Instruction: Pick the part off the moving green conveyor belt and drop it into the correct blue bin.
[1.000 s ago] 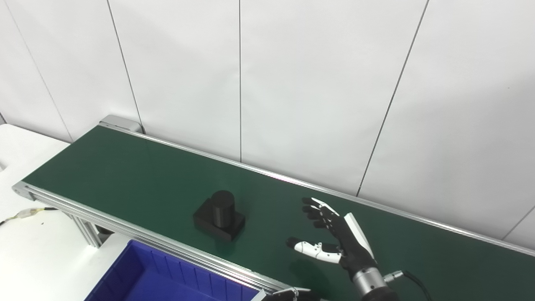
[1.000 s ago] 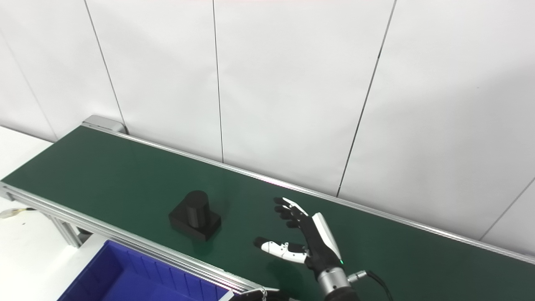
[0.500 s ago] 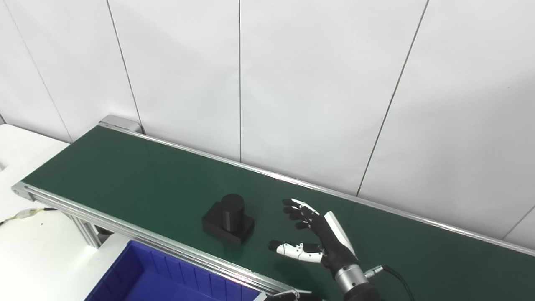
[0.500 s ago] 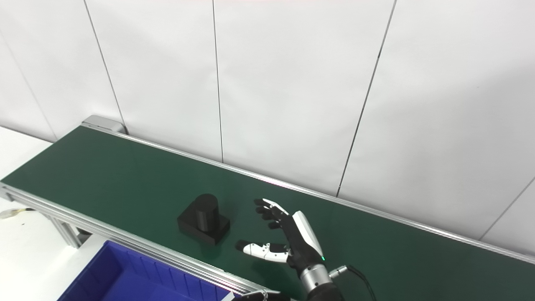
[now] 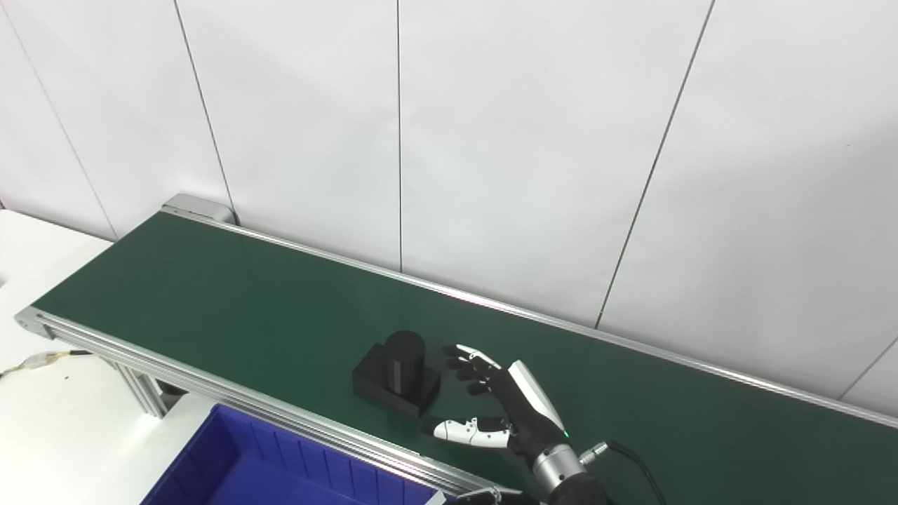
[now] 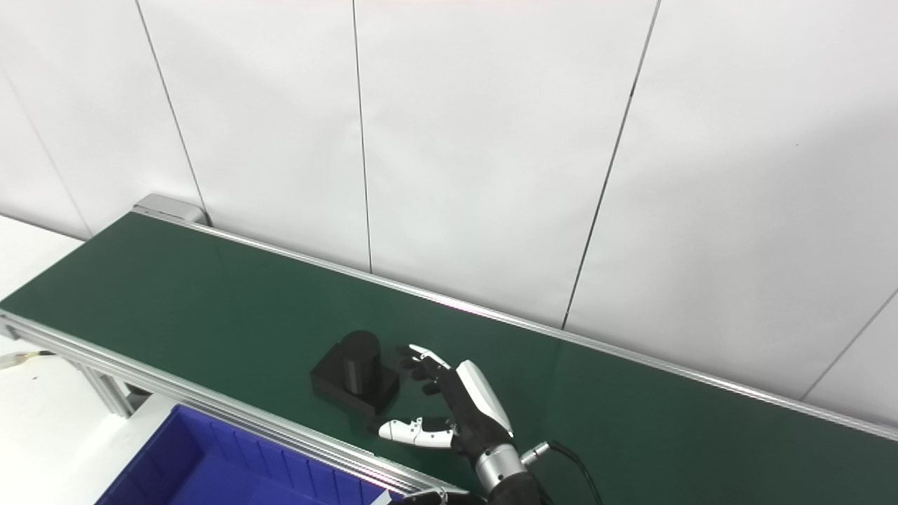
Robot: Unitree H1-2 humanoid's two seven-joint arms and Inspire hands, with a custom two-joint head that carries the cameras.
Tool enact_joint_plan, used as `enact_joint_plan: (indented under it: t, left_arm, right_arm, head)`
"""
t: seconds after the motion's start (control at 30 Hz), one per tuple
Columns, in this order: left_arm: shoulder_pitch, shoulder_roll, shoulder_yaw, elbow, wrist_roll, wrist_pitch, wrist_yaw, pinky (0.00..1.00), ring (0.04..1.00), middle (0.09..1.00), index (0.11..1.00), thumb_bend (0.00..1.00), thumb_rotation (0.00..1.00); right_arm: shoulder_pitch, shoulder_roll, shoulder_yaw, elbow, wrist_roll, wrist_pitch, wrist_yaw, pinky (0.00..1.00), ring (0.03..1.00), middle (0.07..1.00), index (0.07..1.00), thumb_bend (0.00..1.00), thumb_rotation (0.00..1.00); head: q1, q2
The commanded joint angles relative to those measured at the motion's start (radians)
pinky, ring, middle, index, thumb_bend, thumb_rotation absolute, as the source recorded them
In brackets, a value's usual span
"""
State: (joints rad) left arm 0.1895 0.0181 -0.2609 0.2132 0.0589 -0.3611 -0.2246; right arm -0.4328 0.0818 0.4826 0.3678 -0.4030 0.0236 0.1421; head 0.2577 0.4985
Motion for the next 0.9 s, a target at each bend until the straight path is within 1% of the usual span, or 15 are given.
enact_joint_plan:
  t: [0.0, 0.1, 0.23, 0.37, 0.5, 0.57, 0.87]
  left_arm:
    - [-0.011, -0.010, -0.006, -0.017, 0.002, -0.019, 0.004, 0.65, 0.724, 0.765, 0.764, 0.82, 0.51]
    - [-0.012, -0.011, -0.008, -0.015, -0.001, -0.021, 0.002, 0.65, 0.721, 0.765, 0.765, 0.82, 0.50]
    - [-0.012, -0.011, -0.011, -0.016, -0.004, -0.020, 0.000, 0.67, 0.727, 0.764, 0.759, 0.83, 0.50]
    - [-0.011, -0.012, -0.013, -0.015, -0.004, -0.018, 0.000, 0.67, 0.734, 0.770, 0.759, 0.84, 0.51]
    - [-0.009, -0.015, -0.015, -0.012, -0.005, -0.022, 0.002, 0.67, 0.736, 0.773, 0.757, 0.85, 0.52]
    - [-0.008, -0.015, -0.015, -0.014, 0.000, -0.021, 0.003, 0.67, 0.737, 0.771, 0.756, 0.85, 0.53]
    - [-0.002, -0.015, -0.019, -0.029, -0.003, -0.009, 0.001, 0.67, 0.739, 0.771, 0.751, 0.85, 0.53]
  right_arm:
    - [-0.059, 0.031, -0.009, 0.007, 0.006, -0.069, -0.019, 0.76, 0.823, 0.829, 0.864, 0.70, 0.38]
    - [-0.075, 0.031, -0.019, 0.037, 0.008, -0.071, -0.022, 0.77, 0.828, 0.828, 0.862, 0.69, 0.35]
    - [-0.092, 0.028, -0.034, 0.055, 0.009, -0.057, -0.020, 0.79, 0.831, 0.829, 0.870, 0.68, 0.35]
    - [-0.105, 0.029, -0.054, 0.072, 0.014, -0.062, -0.026, 0.77, 0.824, 0.827, 0.869, 0.68, 0.34]
    - [-0.132, 0.024, -0.070, 0.106, 0.012, -0.088, -0.039, 0.76, 0.812, 0.821, 0.858, 0.68, 0.33]
    - [-0.140, 0.022, -0.075, 0.113, 0.013, -0.088, -0.040, 0.74, 0.801, 0.818, 0.857, 0.68, 0.35]
    - [-0.154, 0.021, -0.083, 0.133, 0.017, -0.092, -0.043, 0.74, 0.801, 0.820, 0.853, 0.68, 0.34]
  head:
    - [0.001, 0.000]
    - [0.003, 0.001]
    - [0.003, 0.001]
    - [0.005, 0.002]
    - [0.005, 0.003]
    - [0.005, 0.003]
    - [0.008, 0.008]
